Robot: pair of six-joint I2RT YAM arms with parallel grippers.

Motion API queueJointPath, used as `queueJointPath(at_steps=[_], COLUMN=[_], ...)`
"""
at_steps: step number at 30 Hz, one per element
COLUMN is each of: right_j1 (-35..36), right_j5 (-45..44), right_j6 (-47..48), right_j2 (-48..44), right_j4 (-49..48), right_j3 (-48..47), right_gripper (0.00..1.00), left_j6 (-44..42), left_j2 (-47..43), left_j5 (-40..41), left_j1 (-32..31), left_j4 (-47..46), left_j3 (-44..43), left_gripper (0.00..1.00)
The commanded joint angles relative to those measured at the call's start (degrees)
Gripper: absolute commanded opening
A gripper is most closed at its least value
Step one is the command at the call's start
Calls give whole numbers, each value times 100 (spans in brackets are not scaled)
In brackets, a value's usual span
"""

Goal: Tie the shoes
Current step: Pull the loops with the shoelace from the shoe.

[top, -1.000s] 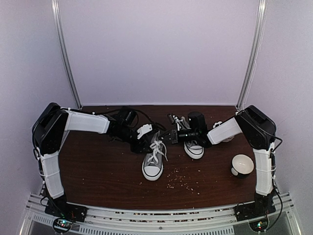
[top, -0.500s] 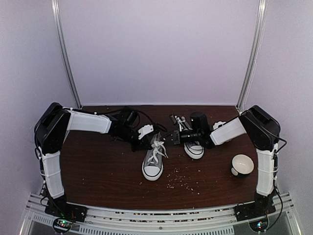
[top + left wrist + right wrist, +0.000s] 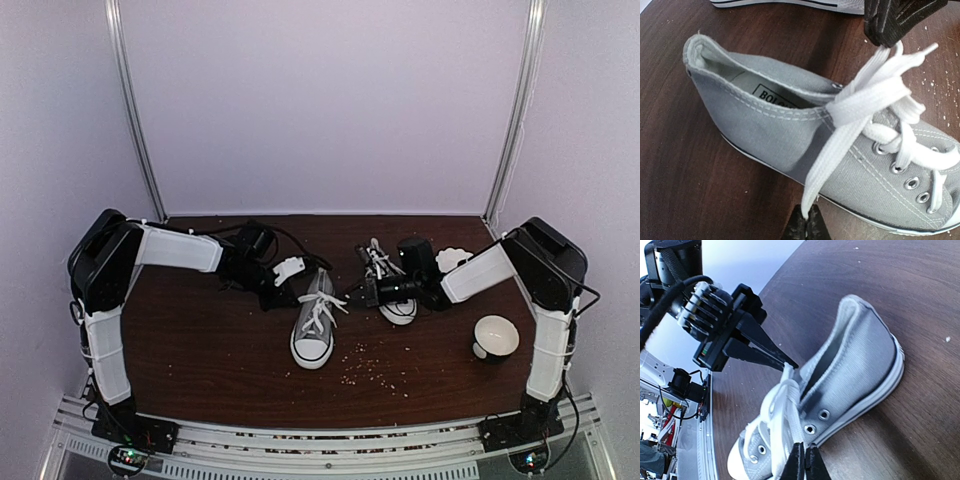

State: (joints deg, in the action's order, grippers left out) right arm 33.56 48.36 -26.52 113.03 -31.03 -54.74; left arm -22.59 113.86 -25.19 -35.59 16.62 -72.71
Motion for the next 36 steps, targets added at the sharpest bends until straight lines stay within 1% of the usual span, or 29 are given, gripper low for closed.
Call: queueJointPath(at_steps=[1,12,15,16,18,19,21,25,26,27,28,32,36], right_j1=[-69,-71,-69,-57,-51,-49,-50,-51,-62,-80,-115,-319,-356], right_j5=[-177,-243,-222,-200,-195,-197,-201,-221,-284,-344,-427,-576,-369], right_j6=[167,398,363,350,349,343,341,349,373,448,604,972,1338], right_j2=[-105,6,26,28,5,-12,-31,-42,-82,-137,-230,-632,-678], right_j4=[101,358,367,389,421,415,420,522,604,735,892,1319,1855], right_j3=[130,248,149,65,-65,-93,-137,-183,-192,-197,-189,-136,-400], right_gripper=[0,0,0,0,0,0,0,0,11,19,22,29,33], left_j6=[-39,-173,-243,-252,-230,-196,-176,-242,-275,-301,-314,-423,-267], left_j2=[-141,20,3,-38,-197,-297,-472,-684,-739,-777,-816,-910,-563], left_j5=[199,604,348,181,-21,-75,-130,-340,-387,-386,-401,-433,-557], left_j1=[49,54,56,49,18,13,11,8,-1,0,-19,-224,-478], left_j4=[49,233,313,292,129,22,-49,192,238,271,305,447,327], left_j3=[51,61,-2,-25,3,36,36,-158,-176,-182,-194,-362,-785], left_gripper=[0,0,0,4,27,33,38,41,41,41,41,43,44])
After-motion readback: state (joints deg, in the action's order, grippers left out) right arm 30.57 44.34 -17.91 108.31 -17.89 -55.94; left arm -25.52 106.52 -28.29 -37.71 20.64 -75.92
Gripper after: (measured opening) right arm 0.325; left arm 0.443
